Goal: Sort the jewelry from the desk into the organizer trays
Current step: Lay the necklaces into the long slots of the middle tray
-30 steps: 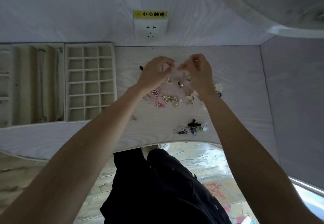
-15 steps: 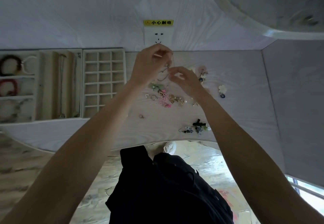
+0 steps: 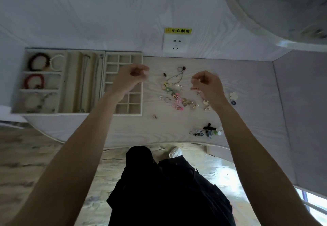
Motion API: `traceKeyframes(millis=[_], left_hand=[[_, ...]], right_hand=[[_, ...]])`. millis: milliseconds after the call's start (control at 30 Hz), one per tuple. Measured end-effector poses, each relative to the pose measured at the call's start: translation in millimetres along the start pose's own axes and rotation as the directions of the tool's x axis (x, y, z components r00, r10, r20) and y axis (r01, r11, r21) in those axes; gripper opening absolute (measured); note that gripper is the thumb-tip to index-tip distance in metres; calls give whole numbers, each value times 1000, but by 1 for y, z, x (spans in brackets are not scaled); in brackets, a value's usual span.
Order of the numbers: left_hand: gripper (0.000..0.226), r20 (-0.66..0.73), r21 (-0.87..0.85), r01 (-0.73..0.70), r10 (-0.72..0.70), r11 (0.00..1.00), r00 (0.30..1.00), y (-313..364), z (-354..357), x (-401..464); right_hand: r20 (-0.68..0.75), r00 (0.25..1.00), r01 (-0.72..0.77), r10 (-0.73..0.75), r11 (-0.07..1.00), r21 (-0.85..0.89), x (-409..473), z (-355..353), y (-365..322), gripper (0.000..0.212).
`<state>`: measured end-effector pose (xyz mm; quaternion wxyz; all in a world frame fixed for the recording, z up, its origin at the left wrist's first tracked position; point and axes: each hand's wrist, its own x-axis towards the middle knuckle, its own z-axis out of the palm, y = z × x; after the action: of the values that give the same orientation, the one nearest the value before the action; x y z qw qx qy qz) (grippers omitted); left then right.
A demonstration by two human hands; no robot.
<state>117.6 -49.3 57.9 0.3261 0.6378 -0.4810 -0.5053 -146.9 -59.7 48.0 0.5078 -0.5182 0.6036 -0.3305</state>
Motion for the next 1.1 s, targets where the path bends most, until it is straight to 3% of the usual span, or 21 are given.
traceKeyframes(millis=[100, 200, 267, 367, 500, 600, 700, 833, 900, 967, 1100], left_hand=[[17, -98, 159, -11, 27, 987, 995, -9, -11, -13], [17, -243, 112, -7, 34, 994, 969, -22, -26, -29], [29, -314, -102, -18, -15, 995, 949, -36, -47, -46], [31, -324, -470, 13, -186, 883, 928, -59, -76, -80], [12, -402, -619, 40, -360, 785, 842, -86, -104, -115], [6, -570, -521, 44, -387, 852, 725, -99, -120, -127], [3, -679, -365, 106, -343, 925, 649, -114, -135, -137], [3, -748, -396, 97, -383, 913, 542, -124, -147, -140], [5, -739, -412, 105, -400, 905, 542, -129, -148, -137], [3, -760, -309, 145, -336, 940, 556, -134, -146, -133], [3, -780, 145, 281, -65, 949, 622, -141, -141, -123]], right_hand=[[3, 997, 73, -73, 985, -159, -4, 17, -3, 15], [-35, 992, 109, -118, 974, -197, -3, 40, -12, 11], [15, 993, 122, -121, 982, -144, 1, 66, -23, 12], [94, 994, 52, -56, 998, 46, 10, 106, -42, 8], [191, 981, -43, 11, 986, 163, 26, 163, -64, 13], [261, 965, -1, -30, 993, 117, 41, 206, -79, 18], [330, 942, 59, -64, 998, 27, 55, 252, -90, 10], [376, 909, 265, -182, 947, -183, 80, 302, -95, 2], [383, 883, 396, -269, 866, -305, 91, 321, -97, 8], [388, 855, 493, -345, 774, -398, 101, 335, -100, 12], [430, 799, 602, -421, 552, -577, 110, 356, -104, 17]])
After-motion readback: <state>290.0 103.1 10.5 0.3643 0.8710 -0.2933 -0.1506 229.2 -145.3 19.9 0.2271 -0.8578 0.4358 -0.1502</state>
